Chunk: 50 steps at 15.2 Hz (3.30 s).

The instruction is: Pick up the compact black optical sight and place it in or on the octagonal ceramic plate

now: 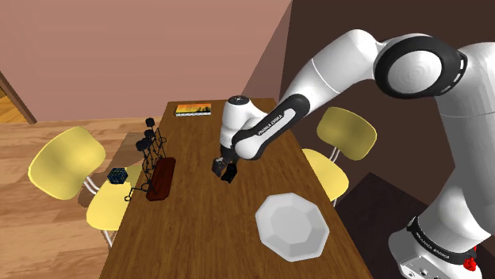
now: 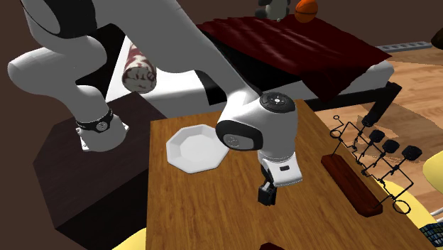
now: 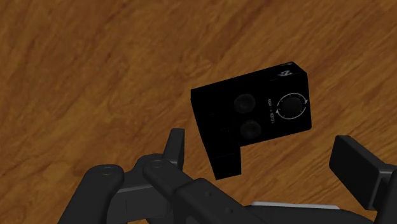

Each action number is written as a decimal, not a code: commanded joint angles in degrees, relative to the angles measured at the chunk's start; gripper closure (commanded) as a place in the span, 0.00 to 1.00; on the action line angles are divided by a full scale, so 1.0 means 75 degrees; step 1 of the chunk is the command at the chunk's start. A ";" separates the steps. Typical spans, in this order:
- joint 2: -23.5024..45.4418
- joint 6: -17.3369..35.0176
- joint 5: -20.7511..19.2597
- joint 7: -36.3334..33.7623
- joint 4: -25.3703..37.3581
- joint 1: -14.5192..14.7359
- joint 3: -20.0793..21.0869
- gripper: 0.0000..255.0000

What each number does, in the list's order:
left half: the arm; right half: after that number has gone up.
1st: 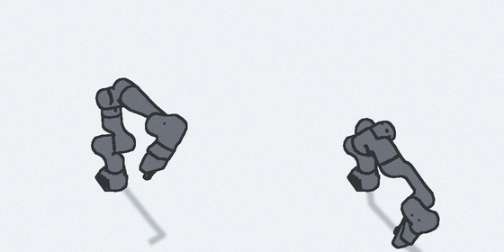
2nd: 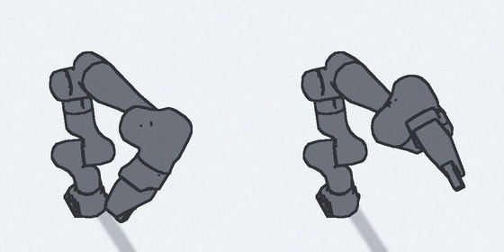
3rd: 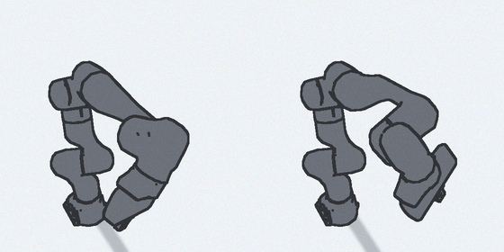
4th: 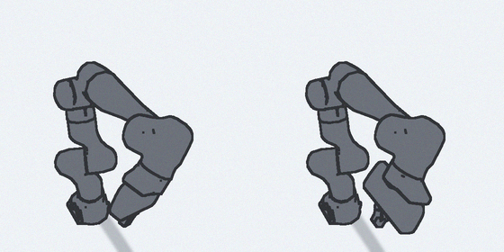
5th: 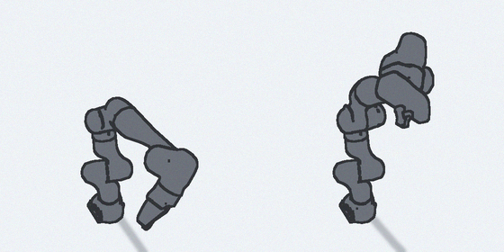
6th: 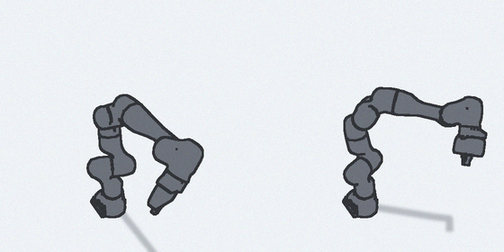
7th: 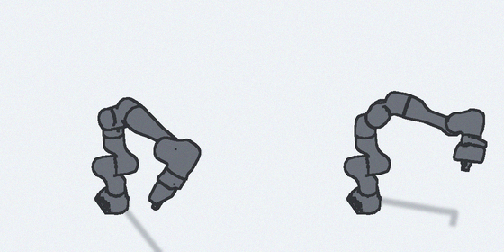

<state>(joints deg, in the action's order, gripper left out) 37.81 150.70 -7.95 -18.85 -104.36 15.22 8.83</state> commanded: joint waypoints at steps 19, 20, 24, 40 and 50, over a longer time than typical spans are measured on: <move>0.0170 0.0079 -0.0023 -0.0007 0.0093 0.0020 -0.0027 1.00; 0.0089 0.0017 -0.0010 0.0001 0.0074 0.0009 -0.0012 1.00; -0.0227 -0.0243 0.0047 0.0035 0.0018 -0.0037 0.0049 1.00; -0.2012 -0.0368 0.0281 -0.0040 -0.1629 -0.0145 0.0299 1.00; -0.4280 0.0860 0.0706 -0.0401 -0.5076 -0.0005 0.0698 1.00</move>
<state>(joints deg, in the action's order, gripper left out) 7.23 156.22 -2.92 -21.21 -140.03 14.81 13.69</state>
